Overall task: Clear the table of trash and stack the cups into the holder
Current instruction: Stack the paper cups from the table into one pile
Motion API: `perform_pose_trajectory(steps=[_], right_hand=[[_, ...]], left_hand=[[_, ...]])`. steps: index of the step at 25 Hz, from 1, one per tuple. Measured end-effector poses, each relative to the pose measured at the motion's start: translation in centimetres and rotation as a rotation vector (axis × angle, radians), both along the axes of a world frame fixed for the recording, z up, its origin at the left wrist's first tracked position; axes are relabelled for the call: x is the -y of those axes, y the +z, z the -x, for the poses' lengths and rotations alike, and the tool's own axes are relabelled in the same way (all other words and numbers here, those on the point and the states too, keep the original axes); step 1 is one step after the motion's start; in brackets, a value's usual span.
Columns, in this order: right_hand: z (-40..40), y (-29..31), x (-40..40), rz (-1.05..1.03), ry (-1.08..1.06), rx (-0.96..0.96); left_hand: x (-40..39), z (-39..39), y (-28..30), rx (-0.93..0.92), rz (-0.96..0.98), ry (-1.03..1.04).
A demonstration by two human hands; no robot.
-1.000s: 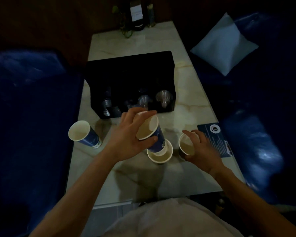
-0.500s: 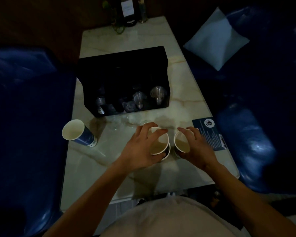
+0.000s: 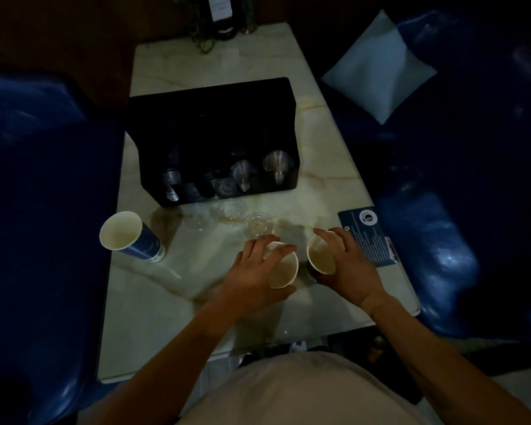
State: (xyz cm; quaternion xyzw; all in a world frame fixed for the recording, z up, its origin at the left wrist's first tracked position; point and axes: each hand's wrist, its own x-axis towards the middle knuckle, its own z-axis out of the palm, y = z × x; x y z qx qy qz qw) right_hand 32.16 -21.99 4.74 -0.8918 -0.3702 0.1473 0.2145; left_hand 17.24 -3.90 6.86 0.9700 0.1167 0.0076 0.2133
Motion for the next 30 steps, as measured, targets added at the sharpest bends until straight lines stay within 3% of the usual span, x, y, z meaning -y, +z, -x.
perform_pose_trajectory(steps=[7, 17, 22, 25, 30], right_hand=[[0.4, 2.3, -0.2, -0.178, -0.076, -0.147], [0.6, 14.3, -1.9, -0.469, 0.036, 0.004], [2.0, 16.0, -3.0, -0.490, 0.218, -0.043], [2.8, 14.9, -3.9, -0.415, 0.263, -0.050], [3.7, 11.0, -4.7, -0.232, 0.316, -0.006]], left_hand=[[0.3, 0.7, -0.2, 0.034, 0.174, 0.060], [0.2, 1.7, -1.7, 0.096, 0.523, 0.276], [0.0, 1.2, -2.3, 0.107, 0.601, 0.330], [-0.2, 1.1, -2.8, 0.089, 0.563, 0.302], [-0.1, 1.4, -3.1, 0.150, 0.660, 0.332]])
